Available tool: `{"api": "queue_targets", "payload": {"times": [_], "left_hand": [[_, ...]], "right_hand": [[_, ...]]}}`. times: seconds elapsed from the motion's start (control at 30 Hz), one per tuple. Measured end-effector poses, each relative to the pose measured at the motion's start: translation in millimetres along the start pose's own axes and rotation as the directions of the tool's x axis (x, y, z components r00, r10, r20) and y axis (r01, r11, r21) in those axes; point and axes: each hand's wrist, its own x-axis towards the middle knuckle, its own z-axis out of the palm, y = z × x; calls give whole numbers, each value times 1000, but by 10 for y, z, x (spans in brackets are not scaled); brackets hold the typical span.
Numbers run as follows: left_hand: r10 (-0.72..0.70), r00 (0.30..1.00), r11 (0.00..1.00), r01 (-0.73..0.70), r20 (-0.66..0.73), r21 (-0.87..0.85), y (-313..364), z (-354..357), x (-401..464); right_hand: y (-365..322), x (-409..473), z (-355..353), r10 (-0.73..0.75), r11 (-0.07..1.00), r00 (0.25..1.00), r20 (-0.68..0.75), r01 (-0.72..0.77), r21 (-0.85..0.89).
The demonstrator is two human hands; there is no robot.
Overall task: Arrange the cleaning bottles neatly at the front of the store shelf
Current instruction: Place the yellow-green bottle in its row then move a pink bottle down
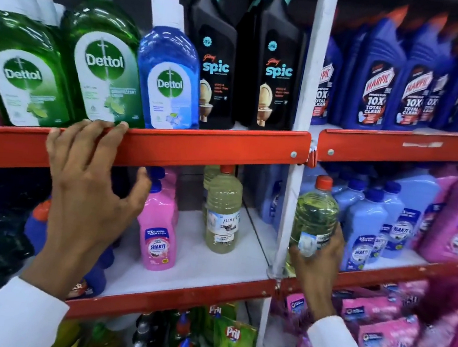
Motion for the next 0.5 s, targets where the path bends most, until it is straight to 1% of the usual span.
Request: {"api": "queue_targets", "payload": {"times": [0.07,0.1,0.2,0.27,0.33,0.5], "left_hand": [[9,1000,1000,-9,8,-2,9,45,12],[5,1000,1000,-5,15,-5,7,61,19],[2,999,1000,-2,42,-13,5,98,13],[2,999,1000,-1,45,-17,15,113,-17],[-3,999,999,5,44,-36,25,116,-18],[-36,998,998,39,45,-50,37,118,-18]], "right_hand": [[27,102,-37,80,996,996,35,-81,31],[17,139,-44,105,994,994,38,-106,19],[46,202,-125,131,990,991,3,-131,-46],[49,196,-188,91,994,996,-24,-93,-57],[-25,179,-282,29,999,997,-72,-31,-24],[-498,81,-541,-40,998,981,-189,48,39]]}}
